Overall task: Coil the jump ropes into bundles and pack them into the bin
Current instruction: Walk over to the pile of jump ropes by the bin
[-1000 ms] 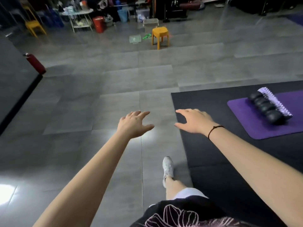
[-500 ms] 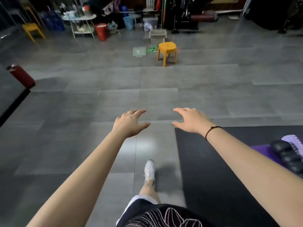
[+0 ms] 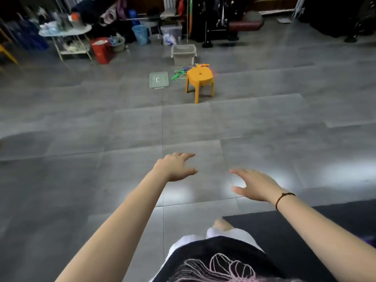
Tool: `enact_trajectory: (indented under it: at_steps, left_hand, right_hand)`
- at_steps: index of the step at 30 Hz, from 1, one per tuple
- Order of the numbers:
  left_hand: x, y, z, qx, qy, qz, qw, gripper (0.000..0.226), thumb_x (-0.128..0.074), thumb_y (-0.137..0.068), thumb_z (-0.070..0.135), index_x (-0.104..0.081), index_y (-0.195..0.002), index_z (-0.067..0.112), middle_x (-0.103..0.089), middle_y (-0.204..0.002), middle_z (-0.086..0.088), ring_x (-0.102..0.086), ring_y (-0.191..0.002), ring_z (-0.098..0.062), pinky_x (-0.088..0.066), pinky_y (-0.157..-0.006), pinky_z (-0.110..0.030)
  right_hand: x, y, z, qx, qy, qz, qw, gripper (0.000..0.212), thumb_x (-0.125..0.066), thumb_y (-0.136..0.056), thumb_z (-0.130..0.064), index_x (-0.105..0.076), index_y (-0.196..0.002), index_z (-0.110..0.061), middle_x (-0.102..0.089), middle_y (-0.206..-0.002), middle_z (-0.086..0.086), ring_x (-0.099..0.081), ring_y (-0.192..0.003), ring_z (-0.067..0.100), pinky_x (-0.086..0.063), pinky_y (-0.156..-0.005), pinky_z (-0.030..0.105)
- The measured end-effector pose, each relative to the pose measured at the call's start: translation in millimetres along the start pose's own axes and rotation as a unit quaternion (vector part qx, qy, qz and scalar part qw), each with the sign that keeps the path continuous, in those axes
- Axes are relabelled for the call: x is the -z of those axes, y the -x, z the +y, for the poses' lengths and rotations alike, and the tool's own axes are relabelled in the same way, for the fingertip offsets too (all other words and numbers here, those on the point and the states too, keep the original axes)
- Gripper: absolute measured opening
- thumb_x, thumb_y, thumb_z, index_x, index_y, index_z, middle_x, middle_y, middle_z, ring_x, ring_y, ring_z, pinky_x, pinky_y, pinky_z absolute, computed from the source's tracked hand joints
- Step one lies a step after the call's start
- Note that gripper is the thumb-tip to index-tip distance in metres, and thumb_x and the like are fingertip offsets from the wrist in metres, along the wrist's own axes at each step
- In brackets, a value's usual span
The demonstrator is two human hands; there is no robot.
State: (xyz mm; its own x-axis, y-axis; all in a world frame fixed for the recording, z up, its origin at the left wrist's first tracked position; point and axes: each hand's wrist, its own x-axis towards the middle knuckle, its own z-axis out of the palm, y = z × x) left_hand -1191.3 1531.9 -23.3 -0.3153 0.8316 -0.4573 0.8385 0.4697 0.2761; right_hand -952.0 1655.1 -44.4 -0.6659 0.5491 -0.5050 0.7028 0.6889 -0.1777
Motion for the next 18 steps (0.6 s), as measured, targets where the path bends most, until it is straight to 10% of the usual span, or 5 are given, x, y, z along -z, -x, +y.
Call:
enact_trajectory:
  at_steps: [18]
  left_hand:
    - [307, -508, -111, 0.041, 0.136, 0.067, 0.988, 0.078, -0.042, -0.071, 0.075, -0.023, -0.143, 0.05, -0.034, -0.151, 0.003, -0.029, -0.139, -0.024, -0.028, -0.112, -0.046]
  right_hand:
    - [382, -564, 86, 0.071, 0.057, 0.018, 0.996, 0.068, -0.05, -0.086, -0.058, -0.022, -0.145, -0.039, -0.037, -0.149, -0.002, -0.039, -0.133, 0.025, -0.042, -0.101, 0.042]
